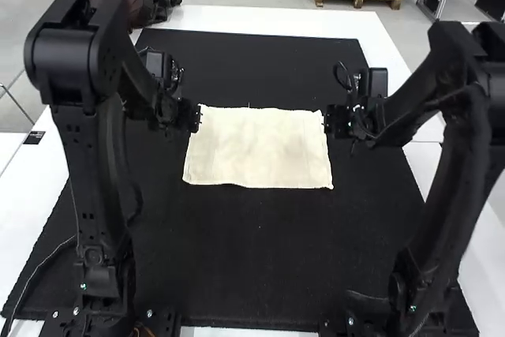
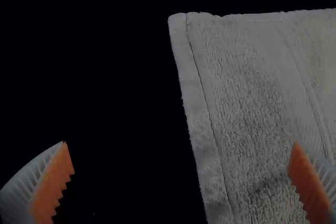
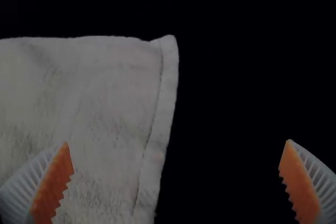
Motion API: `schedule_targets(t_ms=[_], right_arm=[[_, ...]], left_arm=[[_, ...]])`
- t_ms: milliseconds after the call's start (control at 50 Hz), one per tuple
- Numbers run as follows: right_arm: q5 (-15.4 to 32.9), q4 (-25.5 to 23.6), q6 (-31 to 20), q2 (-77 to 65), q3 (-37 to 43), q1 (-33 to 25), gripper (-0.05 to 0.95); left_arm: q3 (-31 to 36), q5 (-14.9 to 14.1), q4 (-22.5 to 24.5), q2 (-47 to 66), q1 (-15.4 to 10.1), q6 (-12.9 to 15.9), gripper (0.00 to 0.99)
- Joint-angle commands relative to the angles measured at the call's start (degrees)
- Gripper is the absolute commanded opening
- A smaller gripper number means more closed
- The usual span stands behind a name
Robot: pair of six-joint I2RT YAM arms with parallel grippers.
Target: Fold the towel.
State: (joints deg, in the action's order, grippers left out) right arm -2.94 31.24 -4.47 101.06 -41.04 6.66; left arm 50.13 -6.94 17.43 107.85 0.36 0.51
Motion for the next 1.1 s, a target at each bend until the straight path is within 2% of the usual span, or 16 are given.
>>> schedule_targets(t_ms=[0, 420, 1080], right_arm=[[-1.4, 0.9, 0.6, 2.3, -3.3, 0.7, 0.9], [-2.3, 2.1, 0.4, 13.0, -10.5, 0.7, 0.9], [-2.4, 2.2, 0.2, 22.8, -18.2, 2.0, 0.9]], left_arm=[[2.9, -1.0, 0.3, 2.6, 0.0, -0.5, 0.961], [10.3, -0.8, 0.2, 9.7, 0.0, -0.6, 0.961], [14.2, -0.8, 0.0, 13.9, -0.9, -0.8, 0.959]])
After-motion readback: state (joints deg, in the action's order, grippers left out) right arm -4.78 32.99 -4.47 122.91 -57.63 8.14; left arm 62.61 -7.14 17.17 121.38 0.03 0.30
